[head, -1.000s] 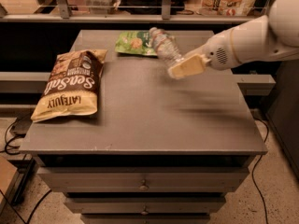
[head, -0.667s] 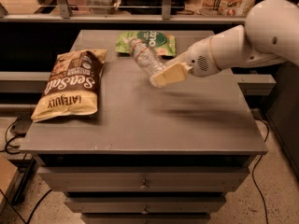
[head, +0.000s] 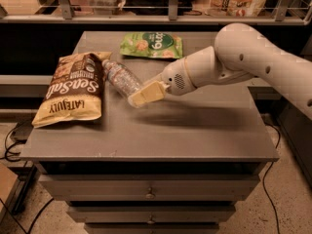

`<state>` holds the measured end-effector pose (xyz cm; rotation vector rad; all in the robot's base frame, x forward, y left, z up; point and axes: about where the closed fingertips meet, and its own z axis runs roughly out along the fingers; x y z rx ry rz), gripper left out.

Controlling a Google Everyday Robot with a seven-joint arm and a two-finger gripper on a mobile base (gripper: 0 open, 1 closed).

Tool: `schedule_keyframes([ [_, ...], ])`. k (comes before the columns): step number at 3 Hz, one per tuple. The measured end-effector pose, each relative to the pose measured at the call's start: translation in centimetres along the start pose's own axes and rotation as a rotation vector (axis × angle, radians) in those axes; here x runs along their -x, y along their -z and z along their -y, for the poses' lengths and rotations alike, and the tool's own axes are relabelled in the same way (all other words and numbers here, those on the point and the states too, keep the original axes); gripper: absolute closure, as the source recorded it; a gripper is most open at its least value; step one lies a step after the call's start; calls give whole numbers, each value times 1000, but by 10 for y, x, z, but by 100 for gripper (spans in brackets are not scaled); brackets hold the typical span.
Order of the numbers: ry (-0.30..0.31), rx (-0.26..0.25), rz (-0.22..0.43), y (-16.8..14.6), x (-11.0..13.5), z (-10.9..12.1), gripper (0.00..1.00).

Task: Move water bottle near brown chip bag

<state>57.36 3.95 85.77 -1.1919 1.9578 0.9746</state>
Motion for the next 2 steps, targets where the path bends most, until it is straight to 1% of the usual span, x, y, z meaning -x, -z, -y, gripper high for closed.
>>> schedule_keyframes([
  [1,-25,46,4,-21,-1,-9,56],
  [2,-54,54,12,-26,-2,-14,33],
])
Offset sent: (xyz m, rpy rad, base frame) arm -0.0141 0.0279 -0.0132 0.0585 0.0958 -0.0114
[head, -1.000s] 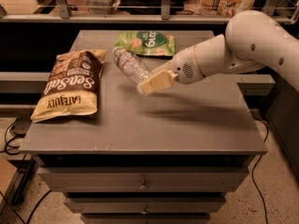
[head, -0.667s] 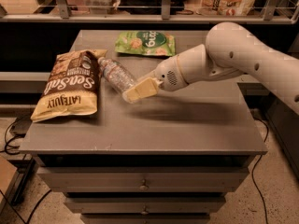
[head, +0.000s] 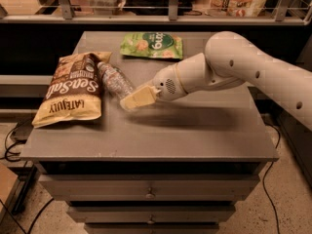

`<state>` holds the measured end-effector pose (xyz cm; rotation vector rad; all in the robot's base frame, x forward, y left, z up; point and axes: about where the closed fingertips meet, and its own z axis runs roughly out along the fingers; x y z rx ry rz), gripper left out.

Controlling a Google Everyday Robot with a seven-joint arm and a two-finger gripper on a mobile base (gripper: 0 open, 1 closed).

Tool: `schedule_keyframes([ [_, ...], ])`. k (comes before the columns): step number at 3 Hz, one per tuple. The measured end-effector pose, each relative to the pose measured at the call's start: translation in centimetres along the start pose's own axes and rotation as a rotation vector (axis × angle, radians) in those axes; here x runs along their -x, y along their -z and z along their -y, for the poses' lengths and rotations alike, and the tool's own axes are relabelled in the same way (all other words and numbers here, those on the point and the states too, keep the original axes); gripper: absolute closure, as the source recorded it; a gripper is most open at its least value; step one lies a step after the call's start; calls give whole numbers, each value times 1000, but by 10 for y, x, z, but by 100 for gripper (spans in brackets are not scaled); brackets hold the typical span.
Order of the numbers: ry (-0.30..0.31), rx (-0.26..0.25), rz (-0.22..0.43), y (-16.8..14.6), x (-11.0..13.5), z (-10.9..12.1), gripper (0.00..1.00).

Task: Move water bottle near brown chip bag

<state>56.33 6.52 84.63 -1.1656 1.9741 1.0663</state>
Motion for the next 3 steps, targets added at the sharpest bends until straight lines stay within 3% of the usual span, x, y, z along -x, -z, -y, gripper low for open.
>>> schedule_keyframes([
  [1,-3,-4,24,5,8,-7,9],
  [2,-2,-1,21,3,8,-8,0],
  [3,-2,-1,21,3,8,-8,0],
])
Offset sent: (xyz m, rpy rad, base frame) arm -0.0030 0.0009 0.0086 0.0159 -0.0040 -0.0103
